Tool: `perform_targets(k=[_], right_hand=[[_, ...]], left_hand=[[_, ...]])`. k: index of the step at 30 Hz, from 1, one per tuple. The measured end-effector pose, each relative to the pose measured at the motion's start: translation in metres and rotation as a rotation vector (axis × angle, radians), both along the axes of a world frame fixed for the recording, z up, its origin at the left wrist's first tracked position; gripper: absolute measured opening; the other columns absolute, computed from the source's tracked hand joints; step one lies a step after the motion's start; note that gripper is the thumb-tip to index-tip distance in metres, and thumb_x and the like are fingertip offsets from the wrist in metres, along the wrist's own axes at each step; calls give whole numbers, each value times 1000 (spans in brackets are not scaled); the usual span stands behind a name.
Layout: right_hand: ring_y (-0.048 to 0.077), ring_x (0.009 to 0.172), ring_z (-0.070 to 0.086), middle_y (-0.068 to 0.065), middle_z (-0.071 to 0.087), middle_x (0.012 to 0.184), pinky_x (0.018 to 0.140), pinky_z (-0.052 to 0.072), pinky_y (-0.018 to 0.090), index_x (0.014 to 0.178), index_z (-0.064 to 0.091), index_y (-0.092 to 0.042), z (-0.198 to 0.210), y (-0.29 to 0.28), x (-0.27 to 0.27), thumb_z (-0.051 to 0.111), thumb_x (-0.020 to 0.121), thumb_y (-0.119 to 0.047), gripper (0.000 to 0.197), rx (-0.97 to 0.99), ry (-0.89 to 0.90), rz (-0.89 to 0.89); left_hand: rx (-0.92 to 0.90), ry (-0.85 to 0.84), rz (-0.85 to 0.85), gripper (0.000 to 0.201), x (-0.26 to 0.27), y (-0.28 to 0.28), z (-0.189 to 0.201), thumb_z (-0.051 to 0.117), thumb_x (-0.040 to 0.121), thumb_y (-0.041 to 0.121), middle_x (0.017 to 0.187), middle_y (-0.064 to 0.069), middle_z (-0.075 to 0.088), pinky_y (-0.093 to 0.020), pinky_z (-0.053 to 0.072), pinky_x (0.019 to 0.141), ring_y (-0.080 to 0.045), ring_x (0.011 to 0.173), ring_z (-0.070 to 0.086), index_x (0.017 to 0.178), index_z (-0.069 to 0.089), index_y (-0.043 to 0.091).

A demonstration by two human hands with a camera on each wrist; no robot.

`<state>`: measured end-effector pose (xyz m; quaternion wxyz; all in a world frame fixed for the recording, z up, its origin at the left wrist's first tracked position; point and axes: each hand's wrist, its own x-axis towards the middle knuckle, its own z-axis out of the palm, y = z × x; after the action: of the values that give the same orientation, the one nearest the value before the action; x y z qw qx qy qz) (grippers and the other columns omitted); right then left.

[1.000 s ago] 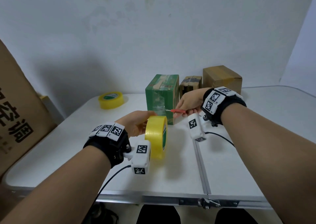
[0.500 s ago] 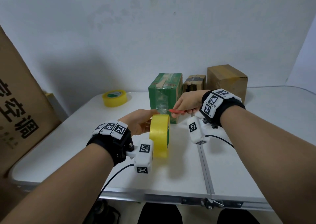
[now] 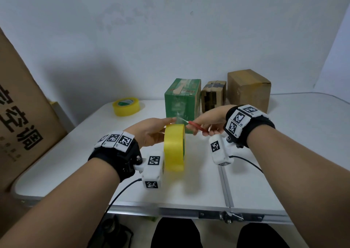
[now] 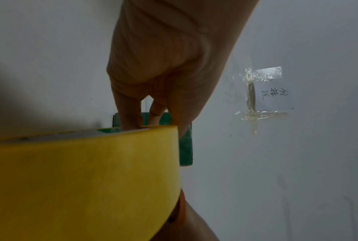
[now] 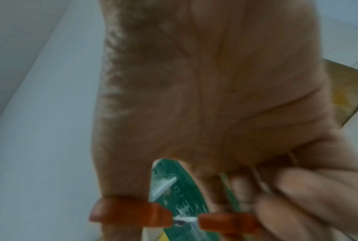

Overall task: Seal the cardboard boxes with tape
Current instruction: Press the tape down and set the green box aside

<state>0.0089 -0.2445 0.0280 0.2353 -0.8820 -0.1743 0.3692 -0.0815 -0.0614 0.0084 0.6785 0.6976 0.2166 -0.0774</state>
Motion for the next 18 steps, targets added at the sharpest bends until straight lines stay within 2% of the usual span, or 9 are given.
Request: perform_targets(k=[3, 5, 6, 8, 10, 12, 13, 15, 18], right_hand=[[15, 79, 46, 2, 53, 89, 66, 41, 25, 110, 61, -11, -2, -6, -14, 56, 88, -61, 55, -91, 9, -2], [18, 87, 47, 5, 56, 101, 66, 42, 25, 114, 59, -9, -4, -9, -18, 59, 89, -57, 54, -194, -44, 43], [18, 83, 48, 8, 57, 103, 64, 42, 26, 111, 60, -9, -5, -10, -19, 62, 89, -55, 52, -247, -74, 56], [18, 66, 48, 9, 56, 90, 62, 43, 27, 95, 57, -9, -8, -13, -20, 67, 85, -54, 47, -338, -118, 53], [17, 61, 49, 6, 55, 76, 66, 45, 29, 85, 54, -9, -12, -15, -18, 69, 85, -50, 44, -376, -170, 29], [17, 60, 53, 3, 59, 71, 70, 48, 28, 81, 59, -9, -19, -20, -16, 72, 83, -49, 43, -375, -256, -11], [19, 62, 59, 2, 65, 70, 75, 51, 28, 79, 63, -11, -22, -22, -13, 75, 77, -53, 44, -370, -333, -29], [23, 74, 68, 1, 72, 75, 84, 55, 35, 76, 66, -15, -25, -29, -7, 78, 64, -59, 48, -374, -462, -62], [25, 78, 70, 2, 72, 74, 84, 56, 37, 72, 67, -14, -32, -37, 3, 80, 66, -55, 44, -397, -476, -61]], left_hand=[[82, -73, -2, 16, -6, 6, 3, 66, 92, 17, 80, -7, 70, -20, 53, 50, -10, 55, 68, 99, 64, 3], [193, -113, -17, 17, -10, 15, 8, 68, 90, 20, 89, -9, 70, -22, 55, 57, -12, 63, 69, 98, 65, 5], [276, -121, -28, 19, -10, 20, 11, 69, 89, 22, 91, -10, 69, -23, 56, 61, -15, 69, 67, 98, 66, 6], [523, -146, -38, 20, -10, 31, 19, 70, 89, 25, 83, -9, 66, -23, 53, 60, -18, 69, 62, 95, 67, 7], [891, -182, -67, 21, -9, 40, 23, 69, 89, 24, 85, -8, 63, -28, 53, 60, -21, 69, 61, 97, 66, 4], [1322, -128, -159, 26, -8, 48, 20, 68, 90, 24, 111, -14, 59, -36, 53, 78, -28, 83, 61, 107, 66, 4], [1473, -68, -202, 29, -7, 53, 15, 67, 90, 25, 122, -14, 51, -38, 51, 85, -30, 91, 61, 112, 65, 7], [1653, 73, -290, 31, -7, 62, 4, 65, 91, 26, 129, -12, 41, -42, 49, 92, -31, 105, 58, 119, 62, 11], [1714, 196, -411, 29, -4, 74, -13, 61, 94, 24, 129, -11, 43, -40, 48, 96, -25, 115, 53, 119, 62, 10]])
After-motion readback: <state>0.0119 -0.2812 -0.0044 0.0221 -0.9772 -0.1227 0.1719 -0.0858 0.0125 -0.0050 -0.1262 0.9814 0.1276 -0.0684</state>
